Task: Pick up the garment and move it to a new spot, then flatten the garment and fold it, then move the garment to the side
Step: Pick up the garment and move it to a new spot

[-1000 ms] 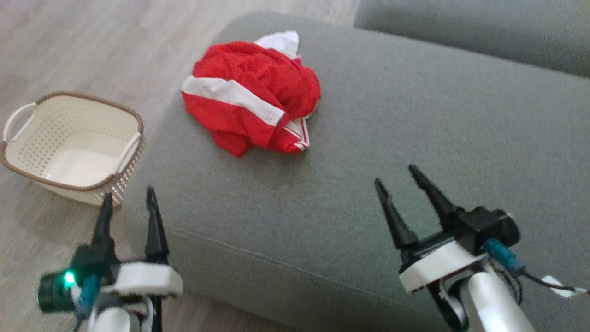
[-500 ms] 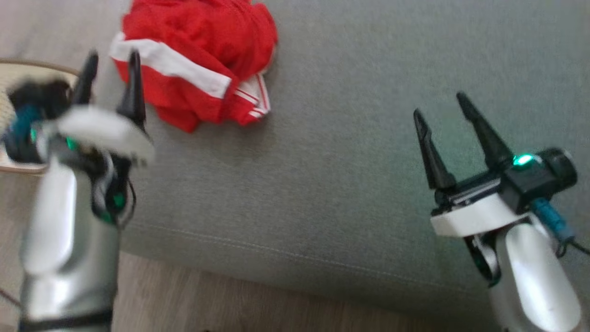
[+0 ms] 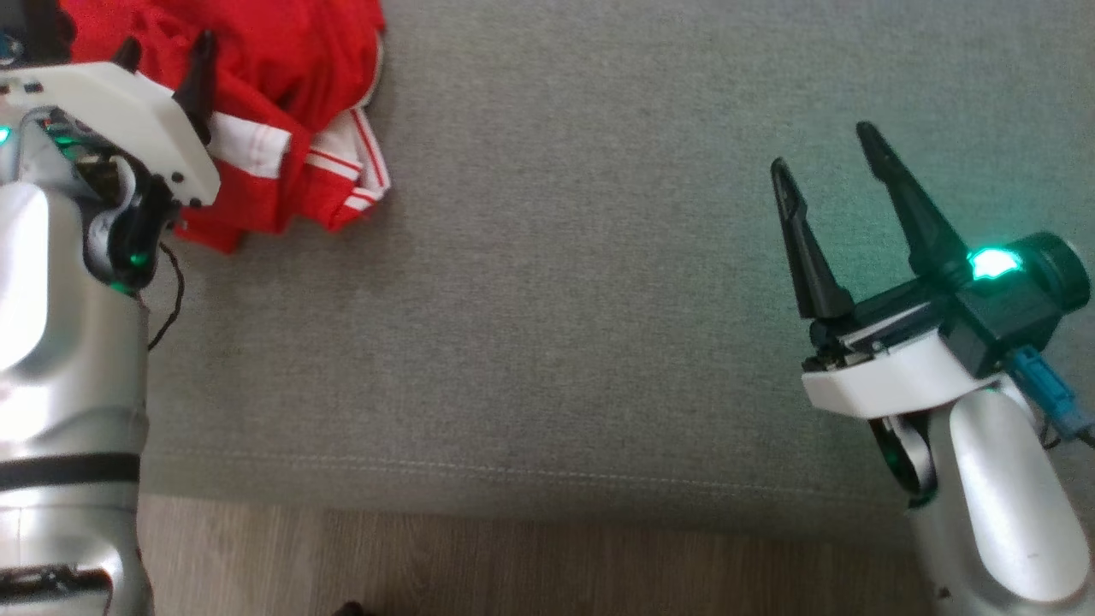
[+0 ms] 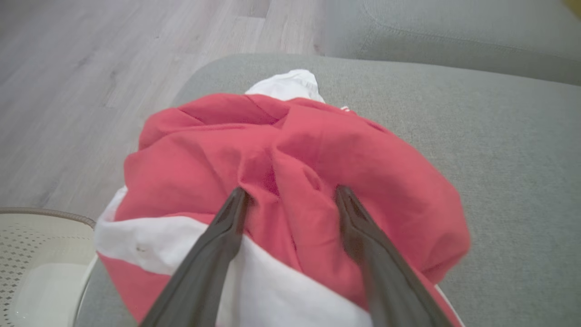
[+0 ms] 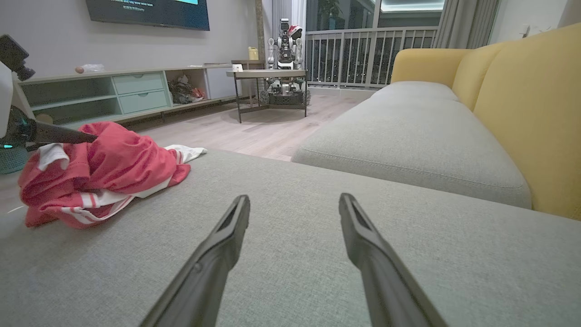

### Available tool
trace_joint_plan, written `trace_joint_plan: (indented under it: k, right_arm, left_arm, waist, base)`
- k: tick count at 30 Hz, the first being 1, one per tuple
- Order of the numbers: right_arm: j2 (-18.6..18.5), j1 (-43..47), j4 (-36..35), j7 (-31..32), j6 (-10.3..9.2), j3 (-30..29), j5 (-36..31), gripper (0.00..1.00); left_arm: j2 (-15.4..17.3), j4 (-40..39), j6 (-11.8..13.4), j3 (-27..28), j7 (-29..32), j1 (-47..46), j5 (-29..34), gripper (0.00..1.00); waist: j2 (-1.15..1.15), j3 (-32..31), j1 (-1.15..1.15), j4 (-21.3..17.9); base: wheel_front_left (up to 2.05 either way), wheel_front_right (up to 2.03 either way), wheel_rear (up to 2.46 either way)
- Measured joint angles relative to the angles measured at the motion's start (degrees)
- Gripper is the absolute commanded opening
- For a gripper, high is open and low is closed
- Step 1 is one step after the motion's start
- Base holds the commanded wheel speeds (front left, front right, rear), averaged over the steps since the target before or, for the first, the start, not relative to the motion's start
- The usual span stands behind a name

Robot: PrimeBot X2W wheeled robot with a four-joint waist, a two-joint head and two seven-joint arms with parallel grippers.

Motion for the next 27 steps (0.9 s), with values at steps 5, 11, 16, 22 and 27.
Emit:
trace_joint_plan:
  k: [5,11,16,22,27]
  right_arm:
    - [-0.66,-0.63,-0.65,-0.01,0.0,-0.15,0.02,1.0]
    - [-0.99,-0.87,-0.6,-0.01,0.0,-0.19,0.03,1.0]
    - [-0.94,-0.92,-0.15,-0.02,0.0,-0.29,0.03,1.0]
    - [-0.69,-0.86,1.24,-0.11,0.0,-0.24,0.02,1.0]
    - [0.46,-0.02,2.77,-0.18,0.0,0.09,0.02,1.0]
  left_arm:
    - [0.04,5.49,0.01,-0.08,1.31,-2.94,-0.26,1.0]
    - [-0.11,10.44,-0.44,-0.47,2.53,-4.83,-1.41,0.0]
    - [-0.35,11.73,-0.08,-0.49,-2.6,-4.89,-1.59,0.0]
    - [-0.04,10.56,0.21,0.05,-10.07,-4.9,-1.57,0.0]
    - [0.11,6.49,1.31,1.68,-16.82,-4.89,-1.72,0.0]
  waist:
    - [0.0,1.67,0.0,-0.95]
    - [0.0,2.11,0.0,-1.12]
    - [0.0,0.97,0.0,-0.64]
    - [0.0,-1.75,0.0,0.12]
    - [0.0,-5.43,0.0,0.99]
  base:
    - [0.0,0.0,0.0]
    - [0.0,0.0,0.0]
    - [0.0,0.0,0.0]
    - [0.0,0.0,0.0]
    - [0.0,0.0,0.0]
